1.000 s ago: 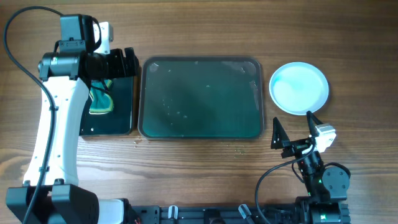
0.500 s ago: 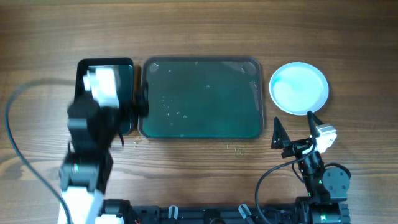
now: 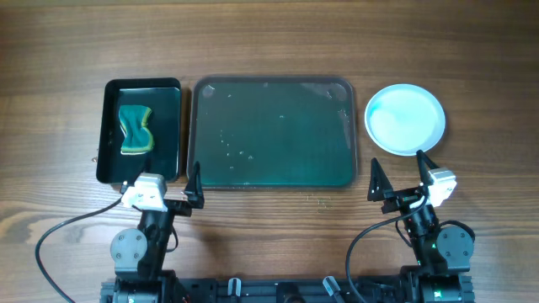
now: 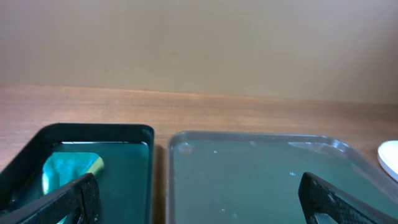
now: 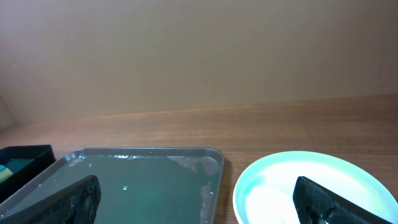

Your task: Clean dirty plates on tray and stack at the side

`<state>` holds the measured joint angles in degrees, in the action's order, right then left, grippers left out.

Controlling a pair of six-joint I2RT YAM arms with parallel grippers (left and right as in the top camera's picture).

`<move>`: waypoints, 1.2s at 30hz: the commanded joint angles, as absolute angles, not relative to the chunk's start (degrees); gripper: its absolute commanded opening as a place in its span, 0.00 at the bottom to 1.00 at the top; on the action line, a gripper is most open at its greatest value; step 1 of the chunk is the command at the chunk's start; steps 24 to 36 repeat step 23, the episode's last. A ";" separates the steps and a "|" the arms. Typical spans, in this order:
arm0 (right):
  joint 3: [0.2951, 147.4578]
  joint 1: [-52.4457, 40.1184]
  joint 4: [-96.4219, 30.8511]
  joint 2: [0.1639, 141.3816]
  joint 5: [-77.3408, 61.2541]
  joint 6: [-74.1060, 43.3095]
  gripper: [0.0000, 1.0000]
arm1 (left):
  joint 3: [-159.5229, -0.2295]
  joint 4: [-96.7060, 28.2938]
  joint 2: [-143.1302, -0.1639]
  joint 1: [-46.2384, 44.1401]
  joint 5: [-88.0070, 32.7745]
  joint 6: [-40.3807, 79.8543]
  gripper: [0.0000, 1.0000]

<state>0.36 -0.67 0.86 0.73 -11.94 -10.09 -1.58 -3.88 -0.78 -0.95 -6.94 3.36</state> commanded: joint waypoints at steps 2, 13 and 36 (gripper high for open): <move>0.30 -0.91 0.99 0.27 -11.57 -10.61 1.00 | -0.34 -3.92 -0.25 -0.14 -5.30 3.88 1.00; 0.30 -0.91 0.99 0.27 -11.57 -10.66 1.00 | -0.34 -3.92 -0.38 -0.14 -5.30 3.88 1.00; 0.30 -0.91 0.99 0.27 -11.57 -10.66 1.00 | -0.34 -3.92 -0.38 -0.14 -5.30 3.88 1.00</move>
